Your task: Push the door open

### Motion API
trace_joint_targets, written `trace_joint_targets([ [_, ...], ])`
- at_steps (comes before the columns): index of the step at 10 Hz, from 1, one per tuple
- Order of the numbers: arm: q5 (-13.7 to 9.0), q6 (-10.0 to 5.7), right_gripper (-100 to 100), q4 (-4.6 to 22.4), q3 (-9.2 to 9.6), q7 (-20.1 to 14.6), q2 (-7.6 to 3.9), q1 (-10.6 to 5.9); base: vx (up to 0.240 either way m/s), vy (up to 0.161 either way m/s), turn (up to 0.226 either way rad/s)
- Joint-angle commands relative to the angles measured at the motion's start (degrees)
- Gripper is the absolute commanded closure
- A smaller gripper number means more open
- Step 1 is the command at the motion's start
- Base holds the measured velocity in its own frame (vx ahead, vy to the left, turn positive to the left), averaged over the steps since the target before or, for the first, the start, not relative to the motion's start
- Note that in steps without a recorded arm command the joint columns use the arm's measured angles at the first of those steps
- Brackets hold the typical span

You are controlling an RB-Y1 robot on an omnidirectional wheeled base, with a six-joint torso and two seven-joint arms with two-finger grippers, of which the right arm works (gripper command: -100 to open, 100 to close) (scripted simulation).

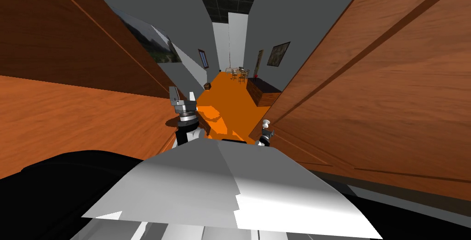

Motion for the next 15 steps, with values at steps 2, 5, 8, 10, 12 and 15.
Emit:
trace_joint_targets([
  [2,-0.78,0.21,-100,-2.51,0.86,-1.56,0.89,-0.20,-0.025,0.009,0.016],
  [5,-3.33,-0.22,-100,-3.77,1.82,-5.91,2.22,0.01,-0.086,0.003,0.061],
  [8,-3.33,-0.22,-100,-3.77,1.82,-5.91,2.22,0.01,-0.034,0.005,0.010],
  [10,-4.12,-0.36,-100,-4.17,2.12,-7.27,2.68,0.08,-0.026,0.002,0.021],
  [12,-4.12,-0.36,-100,-4.17,2.12,-7.27,2.68,0.08,0.003,0.016,0.057],
  [15,-5.56,-0.61,-100,-4.88,2.67,-9.73,3.60,0.20,-0.024,0.030,0.037],
])
